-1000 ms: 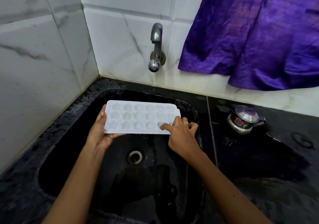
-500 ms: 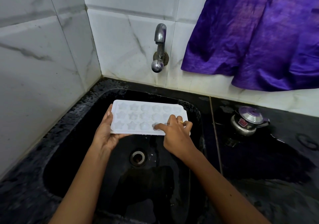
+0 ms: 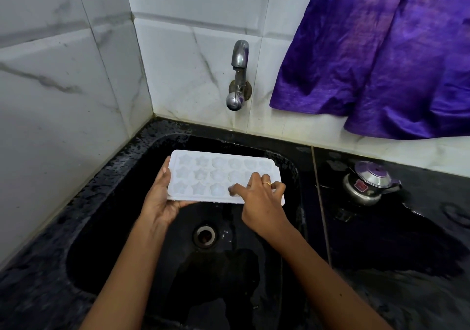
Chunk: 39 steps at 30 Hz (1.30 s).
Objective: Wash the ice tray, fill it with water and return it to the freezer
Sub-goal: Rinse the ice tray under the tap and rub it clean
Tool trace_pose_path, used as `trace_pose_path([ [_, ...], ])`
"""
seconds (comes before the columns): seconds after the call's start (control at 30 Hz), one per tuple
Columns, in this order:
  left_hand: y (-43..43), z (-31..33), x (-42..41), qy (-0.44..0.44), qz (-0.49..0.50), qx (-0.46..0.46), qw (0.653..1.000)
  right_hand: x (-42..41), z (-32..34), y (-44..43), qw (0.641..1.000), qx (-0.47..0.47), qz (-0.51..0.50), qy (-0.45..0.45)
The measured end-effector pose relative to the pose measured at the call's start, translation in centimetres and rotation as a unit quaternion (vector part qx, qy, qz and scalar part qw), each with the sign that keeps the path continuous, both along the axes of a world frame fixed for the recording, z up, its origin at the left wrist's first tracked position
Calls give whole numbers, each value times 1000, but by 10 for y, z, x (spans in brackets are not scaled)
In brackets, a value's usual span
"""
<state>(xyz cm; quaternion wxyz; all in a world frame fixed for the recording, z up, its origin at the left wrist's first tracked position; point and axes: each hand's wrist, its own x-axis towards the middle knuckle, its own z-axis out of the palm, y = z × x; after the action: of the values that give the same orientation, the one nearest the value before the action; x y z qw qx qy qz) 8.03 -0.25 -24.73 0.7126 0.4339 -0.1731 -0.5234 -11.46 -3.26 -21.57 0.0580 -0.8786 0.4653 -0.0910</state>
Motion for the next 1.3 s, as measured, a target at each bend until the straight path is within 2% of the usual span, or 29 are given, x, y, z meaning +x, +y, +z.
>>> trace_pose_path([
  [0.27, 1, 6, -5, 20, 11, -1, 1000, 3, 9, 1, 999, -32, -3, -36],
  [0.6, 0, 4, -6, 15, 18, 4, 1000, 24, 7, 3, 999, 29, 34, 8],
  [0.83, 2, 2, -6, 16, 22, 9, 1000, 22, 5, 4, 999, 9, 33, 21],
  [1.3, 2, 1, -4, 3, -9, -2, 1000, 19, 1, 7, 999, 33, 30, -3],
])
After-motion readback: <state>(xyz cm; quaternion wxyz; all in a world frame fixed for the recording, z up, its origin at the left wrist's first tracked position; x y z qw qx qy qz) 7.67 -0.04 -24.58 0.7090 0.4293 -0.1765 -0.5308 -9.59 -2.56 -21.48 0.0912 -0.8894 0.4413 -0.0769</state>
